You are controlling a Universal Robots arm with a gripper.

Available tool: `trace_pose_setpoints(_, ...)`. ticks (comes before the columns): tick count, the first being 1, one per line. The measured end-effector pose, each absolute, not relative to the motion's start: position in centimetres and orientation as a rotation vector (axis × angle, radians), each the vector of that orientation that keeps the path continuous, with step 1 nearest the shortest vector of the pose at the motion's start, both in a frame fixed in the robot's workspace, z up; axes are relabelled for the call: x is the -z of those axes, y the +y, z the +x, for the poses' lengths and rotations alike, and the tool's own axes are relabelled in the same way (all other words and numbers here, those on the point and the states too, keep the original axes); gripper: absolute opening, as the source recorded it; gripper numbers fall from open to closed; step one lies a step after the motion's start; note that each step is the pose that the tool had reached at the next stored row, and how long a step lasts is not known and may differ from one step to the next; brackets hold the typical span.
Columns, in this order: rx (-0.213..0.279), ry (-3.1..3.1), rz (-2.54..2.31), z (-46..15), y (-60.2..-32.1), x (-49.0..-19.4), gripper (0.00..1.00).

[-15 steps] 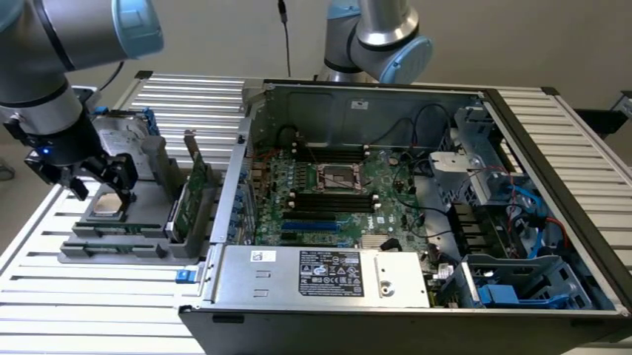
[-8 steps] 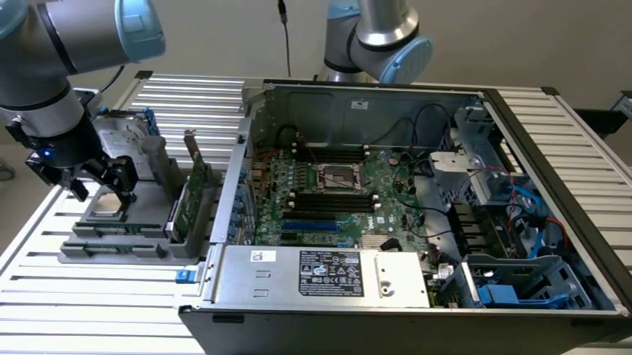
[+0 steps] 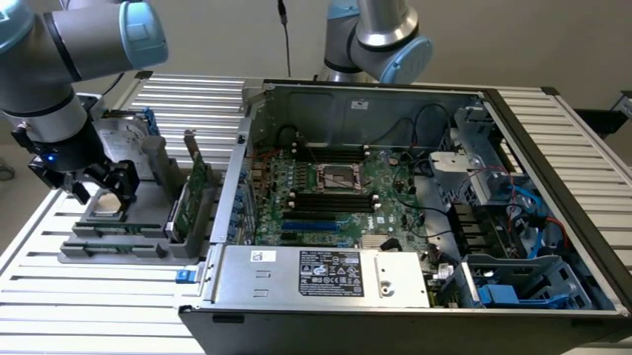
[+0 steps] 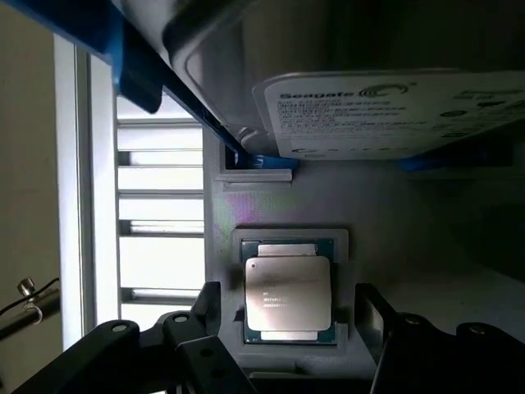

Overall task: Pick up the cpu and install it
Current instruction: 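Pick up the cpu and move it towards the insertion slot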

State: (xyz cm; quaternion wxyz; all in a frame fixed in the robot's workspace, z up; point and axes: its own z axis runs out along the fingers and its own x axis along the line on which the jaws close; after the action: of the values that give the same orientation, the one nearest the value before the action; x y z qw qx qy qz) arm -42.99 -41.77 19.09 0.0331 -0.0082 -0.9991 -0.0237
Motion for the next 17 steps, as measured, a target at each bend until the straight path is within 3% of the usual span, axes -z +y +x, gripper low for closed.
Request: trace_pose_setpoints(17, 0.073, -3.073, -0.035, -42.87, -41.76, -18.38, 0.76)
